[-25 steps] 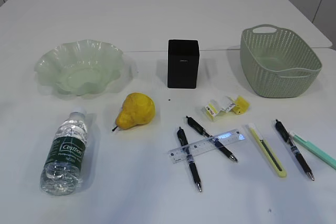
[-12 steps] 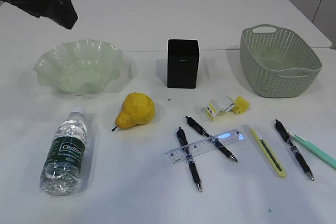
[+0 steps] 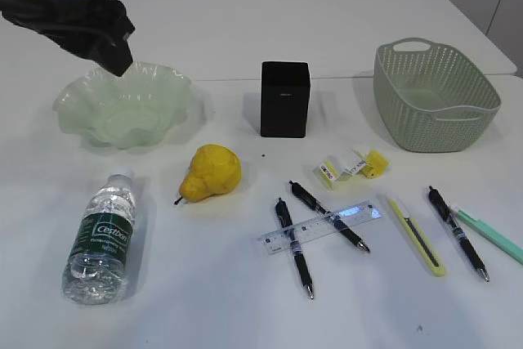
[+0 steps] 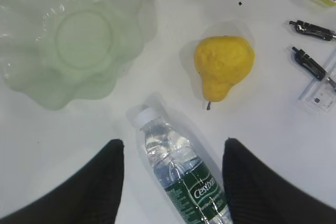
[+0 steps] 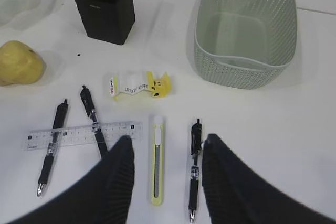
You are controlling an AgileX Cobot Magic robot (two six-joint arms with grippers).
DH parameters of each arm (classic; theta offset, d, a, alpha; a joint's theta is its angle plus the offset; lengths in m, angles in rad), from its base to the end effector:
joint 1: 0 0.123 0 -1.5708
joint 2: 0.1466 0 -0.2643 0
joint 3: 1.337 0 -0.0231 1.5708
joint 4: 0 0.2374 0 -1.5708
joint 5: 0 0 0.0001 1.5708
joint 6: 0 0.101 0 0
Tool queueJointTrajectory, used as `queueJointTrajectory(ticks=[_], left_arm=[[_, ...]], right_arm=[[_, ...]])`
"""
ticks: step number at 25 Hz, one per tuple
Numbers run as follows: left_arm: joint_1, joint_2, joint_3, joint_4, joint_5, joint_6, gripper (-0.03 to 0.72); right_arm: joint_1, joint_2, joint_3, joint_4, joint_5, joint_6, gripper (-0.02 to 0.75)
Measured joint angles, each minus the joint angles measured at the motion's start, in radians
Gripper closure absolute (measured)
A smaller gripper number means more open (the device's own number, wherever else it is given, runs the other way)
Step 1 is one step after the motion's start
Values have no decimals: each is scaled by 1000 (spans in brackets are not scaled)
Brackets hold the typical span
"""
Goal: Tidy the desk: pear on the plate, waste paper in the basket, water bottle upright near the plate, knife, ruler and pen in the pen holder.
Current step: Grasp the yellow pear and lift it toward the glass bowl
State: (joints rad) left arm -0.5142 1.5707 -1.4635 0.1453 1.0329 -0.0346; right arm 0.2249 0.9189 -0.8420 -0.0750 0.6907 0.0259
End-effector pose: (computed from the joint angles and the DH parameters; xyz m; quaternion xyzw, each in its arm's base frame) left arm 0.2903 -0.1496 0.3159 0.2484 0.9318 -0.0020 0.2647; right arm 0.1840 0.0371 0.3164 -0.1053 0.8959 0.0201 0.4312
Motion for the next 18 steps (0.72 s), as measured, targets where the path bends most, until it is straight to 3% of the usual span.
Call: queueJointTrajectory(ticks=[18], left_arm=[[0, 189, 0, -28, -33, 167, 252]], right_arm=[[1, 6, -28, 0, 6, 16, 416]])
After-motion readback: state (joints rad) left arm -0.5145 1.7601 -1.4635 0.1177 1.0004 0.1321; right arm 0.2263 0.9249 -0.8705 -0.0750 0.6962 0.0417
